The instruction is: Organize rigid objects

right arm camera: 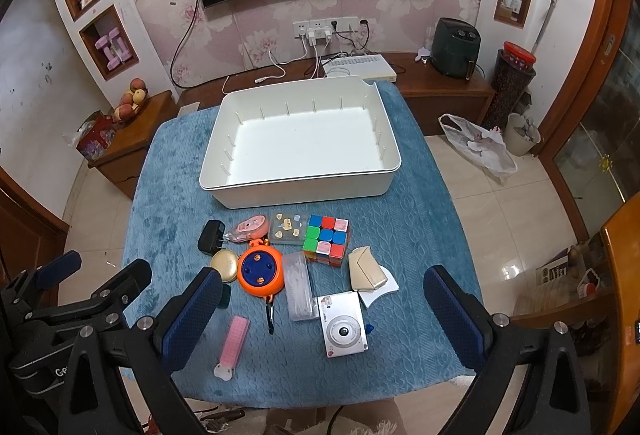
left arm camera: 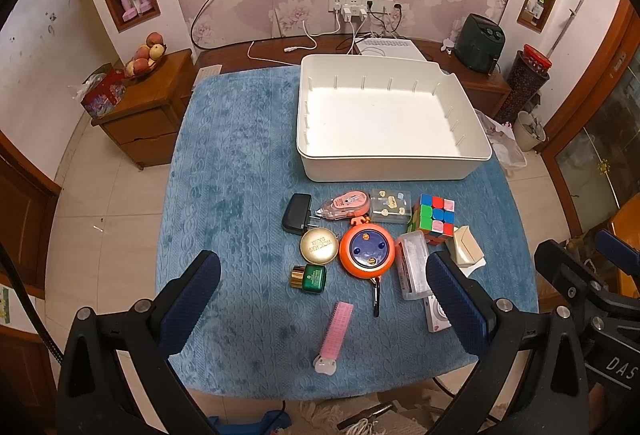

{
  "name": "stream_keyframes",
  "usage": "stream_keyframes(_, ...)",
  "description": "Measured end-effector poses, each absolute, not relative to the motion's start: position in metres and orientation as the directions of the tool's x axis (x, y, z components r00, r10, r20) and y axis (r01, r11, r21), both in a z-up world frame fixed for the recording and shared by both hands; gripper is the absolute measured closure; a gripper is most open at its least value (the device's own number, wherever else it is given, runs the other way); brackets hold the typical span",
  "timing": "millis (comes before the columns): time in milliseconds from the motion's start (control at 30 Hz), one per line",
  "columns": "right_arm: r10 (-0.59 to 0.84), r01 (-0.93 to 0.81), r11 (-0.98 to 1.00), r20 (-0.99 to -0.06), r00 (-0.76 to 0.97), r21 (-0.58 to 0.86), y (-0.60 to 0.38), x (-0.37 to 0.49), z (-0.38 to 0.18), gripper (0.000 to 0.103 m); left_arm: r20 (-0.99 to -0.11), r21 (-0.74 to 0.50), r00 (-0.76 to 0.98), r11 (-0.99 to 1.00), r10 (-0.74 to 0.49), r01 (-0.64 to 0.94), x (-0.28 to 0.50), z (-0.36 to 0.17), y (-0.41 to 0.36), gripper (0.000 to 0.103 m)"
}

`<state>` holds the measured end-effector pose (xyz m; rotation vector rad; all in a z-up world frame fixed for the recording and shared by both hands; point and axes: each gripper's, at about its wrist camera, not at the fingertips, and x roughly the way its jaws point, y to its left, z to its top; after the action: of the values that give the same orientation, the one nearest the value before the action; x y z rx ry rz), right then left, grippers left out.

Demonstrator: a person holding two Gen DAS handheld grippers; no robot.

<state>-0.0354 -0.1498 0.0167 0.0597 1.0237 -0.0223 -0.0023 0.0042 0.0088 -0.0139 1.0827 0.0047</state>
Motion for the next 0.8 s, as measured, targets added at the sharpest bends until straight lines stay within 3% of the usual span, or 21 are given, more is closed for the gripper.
stream_keyframes(800,0.01,0.063,0.997,-0.855,0.519,0.049,-0.155,-0.038,0.013,0.002,-0.888,-0.016,0.459,1.0,-0.014,0.001,-0.008,-0.001,0.0,0.001)
